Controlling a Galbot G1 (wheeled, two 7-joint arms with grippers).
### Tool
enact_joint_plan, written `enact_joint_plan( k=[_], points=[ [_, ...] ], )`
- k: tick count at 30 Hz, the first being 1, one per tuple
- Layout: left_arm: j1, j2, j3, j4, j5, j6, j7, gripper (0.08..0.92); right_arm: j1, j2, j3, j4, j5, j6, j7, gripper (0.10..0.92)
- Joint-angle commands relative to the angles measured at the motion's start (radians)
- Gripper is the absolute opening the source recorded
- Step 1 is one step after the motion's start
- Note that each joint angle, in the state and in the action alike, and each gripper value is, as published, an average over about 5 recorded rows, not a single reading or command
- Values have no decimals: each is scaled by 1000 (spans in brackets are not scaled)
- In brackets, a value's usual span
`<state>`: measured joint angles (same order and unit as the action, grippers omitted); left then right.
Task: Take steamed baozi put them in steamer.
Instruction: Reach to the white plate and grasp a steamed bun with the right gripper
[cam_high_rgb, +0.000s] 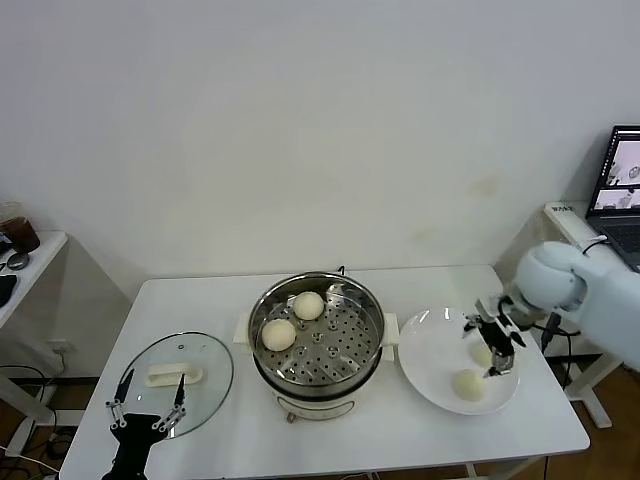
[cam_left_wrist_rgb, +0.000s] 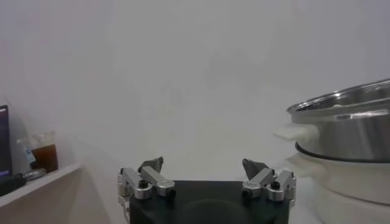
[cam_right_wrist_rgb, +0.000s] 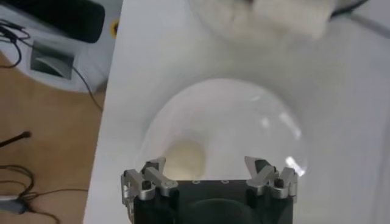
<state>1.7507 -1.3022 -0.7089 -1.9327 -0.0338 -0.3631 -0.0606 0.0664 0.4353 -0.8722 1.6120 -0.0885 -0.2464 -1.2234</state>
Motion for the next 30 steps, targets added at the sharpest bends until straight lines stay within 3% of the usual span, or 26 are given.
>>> enact_joint_plan(
  k=[1,18,30],
  points=[
    [6,-2,-5,-1,4,-1,0,823,-255,-17,174,-45,-107,38,43,823],
    [17,-6,-28,1,2,-7,-1,823,-303,134,195,-196,-140,46,111,807],
    [13,-5,-30,6,1,-9,-1,823,-292,158,188,-200,-138,12,90,571]
  ],
)
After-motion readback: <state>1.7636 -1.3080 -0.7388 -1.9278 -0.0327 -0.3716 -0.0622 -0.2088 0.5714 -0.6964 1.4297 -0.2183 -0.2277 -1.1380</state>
